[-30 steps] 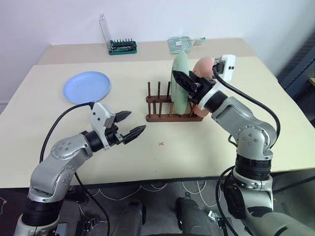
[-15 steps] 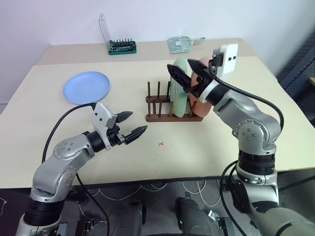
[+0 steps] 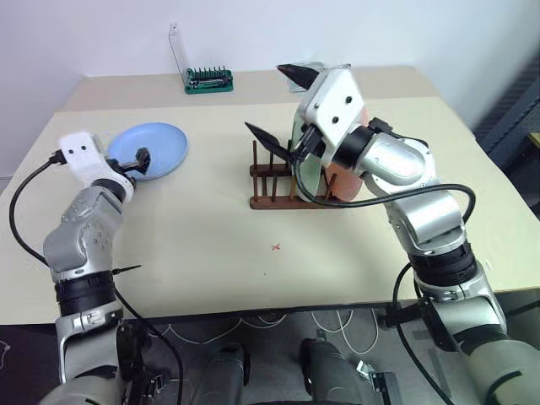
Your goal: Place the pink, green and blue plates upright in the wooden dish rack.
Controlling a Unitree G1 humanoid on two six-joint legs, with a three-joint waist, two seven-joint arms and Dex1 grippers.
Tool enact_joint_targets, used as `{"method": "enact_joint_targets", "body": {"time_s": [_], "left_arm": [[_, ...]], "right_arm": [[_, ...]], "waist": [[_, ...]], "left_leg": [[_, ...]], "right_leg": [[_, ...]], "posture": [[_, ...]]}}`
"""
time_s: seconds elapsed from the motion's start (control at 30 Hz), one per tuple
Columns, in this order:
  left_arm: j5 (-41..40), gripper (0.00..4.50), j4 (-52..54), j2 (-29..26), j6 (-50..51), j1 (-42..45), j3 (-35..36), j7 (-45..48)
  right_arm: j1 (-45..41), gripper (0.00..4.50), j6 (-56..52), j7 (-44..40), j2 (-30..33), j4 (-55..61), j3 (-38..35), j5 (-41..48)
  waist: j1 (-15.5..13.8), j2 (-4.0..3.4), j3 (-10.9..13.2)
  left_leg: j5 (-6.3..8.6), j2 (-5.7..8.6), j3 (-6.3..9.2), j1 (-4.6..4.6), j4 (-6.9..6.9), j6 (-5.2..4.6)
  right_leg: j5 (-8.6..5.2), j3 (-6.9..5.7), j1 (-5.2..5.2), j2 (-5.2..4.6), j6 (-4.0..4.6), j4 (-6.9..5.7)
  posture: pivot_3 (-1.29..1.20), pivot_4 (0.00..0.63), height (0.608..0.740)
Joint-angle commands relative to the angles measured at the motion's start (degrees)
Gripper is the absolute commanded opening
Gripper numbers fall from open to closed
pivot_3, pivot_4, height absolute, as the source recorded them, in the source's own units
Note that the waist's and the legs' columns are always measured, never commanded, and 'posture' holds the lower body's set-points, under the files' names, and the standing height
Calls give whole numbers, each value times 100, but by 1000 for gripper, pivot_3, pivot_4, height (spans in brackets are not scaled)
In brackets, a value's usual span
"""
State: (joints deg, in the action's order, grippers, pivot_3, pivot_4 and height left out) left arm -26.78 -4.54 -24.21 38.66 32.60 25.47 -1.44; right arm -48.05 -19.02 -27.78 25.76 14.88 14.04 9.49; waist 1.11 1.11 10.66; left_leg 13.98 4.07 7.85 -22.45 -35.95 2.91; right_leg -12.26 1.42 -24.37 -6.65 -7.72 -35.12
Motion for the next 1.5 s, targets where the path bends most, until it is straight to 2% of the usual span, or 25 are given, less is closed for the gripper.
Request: {"method": "enact_joint_targets", "body": {"time_s": [0.03,0.27,0.43,0.53,0.6,0.77,0.8,0.9,1.07,1.2,1.27,1.4,1.5], "left_arm": [[-58,4497,-891,-67,134,591,545,-552],[-97,4497,-3282,-184,-43,1791,1004,-806],[-63,4497,-4354,-306,-372,2278,986,-610],[-15,3668,-4949,-349,-653,2525,1005,-702],[22,2825,-5128,-389,-831,2589,982,-696],[-2,255,-5368,-421,-995,2643,970,-714],[-2,39,-5380,-425,-1000,2642,955,-696],[40,39,-5331,-454,-1011,2625,876,-594],[33,39,-4887,-410,-1130,2543,802,-449],[-197,39,-1844,-81,-511,2010,142,-136],[-315,39,-839,7,21,1867,-79,-198],[-416,39,640,-58,1041,1753,-564,-249],[-547,39,1245,11,1638,1804,-573,-425]], "right_arm": [[22,4500,309,-166,-100,22,67,-243],[57,4500,461,-323,-299,-155,20,-410],[152,4500,480,-416,-319,-134,37,-514],[377,4500,282,-809,-264,176,126,-256],[532,4500,-8,-1111,-272,446,135,73],[656,4500,-426,-1319,-226,696,109,193],[649,4500,-451,-1325,-235,695,97,186],[637,4500,-506,-1346,-271,701,87,183],[620,4500,-498,-1357,-285,658,101,121],[496,4500,-132,-1173,-208,445,274,-471],[457,4500,108,-1125,-190,338,365,-750],[245,4500,849,-812,-112,-191,678,-1716],[135,4500,1209,-692,-133,-524,794,-2126]], "waist": [[-29,4,2],[-32,15,-1],[6,15,-1],[-1,15,-1],[-2,15,-1],[-4,17,-2],[-5,19,-3],[9,18,-4],[2,19,-3],[1,27,2],[-24,34,5],[-10,33,5],[11,32,5]], "left_leg": [[0,1,0,-2,-1,0],[-1,4,6,-4,-7,1],[-5,2,6,-3,-2,9],[-10,3,6,-2,-1,18],[-10,3,5,-3,-2,18],[-5,3,6,-2,-2,9],[-5,3,7,-2,-3,9],[-5,4,3,-1,-3,9],[-5,2,4,-2,-2,10],[-13,2,5,-7,-3,24],[-16,1,7,-16,-5,29],[-15,4,4,-12,-9,28],[-16,2,4,-7,-3,29]], "right_leg": [[0,-1,0,0,0,1],[1,-7,3,-1,0,-3],[1,-7,-4,0,0,-8],[1,-8,-3,0,0,-9],[1,-8,-3,-2,-1,-7],[1,-8,-3,-2,-1,-10],[1,-9,-3,-2,-1,-11],[1,-8,-2,-3,-1,-10],[1,-8,-5,-3,-1,-11],[2,-8,-8,-3,-1,-10],[2,-8,-13,-3,0,-11],[2,-5,-10,-4,-1,-12],[2,-5,-10,-2,0,-13]], "posture": [[0,150,740],[0,150,740],[0,150,740],[0,150,740],[0,150,740],[0,150,740],[0,150,740],[0,150,740],[0,150,740],[0,150,740],[0,150,740],[0,150,740],[0,150,740]]}}
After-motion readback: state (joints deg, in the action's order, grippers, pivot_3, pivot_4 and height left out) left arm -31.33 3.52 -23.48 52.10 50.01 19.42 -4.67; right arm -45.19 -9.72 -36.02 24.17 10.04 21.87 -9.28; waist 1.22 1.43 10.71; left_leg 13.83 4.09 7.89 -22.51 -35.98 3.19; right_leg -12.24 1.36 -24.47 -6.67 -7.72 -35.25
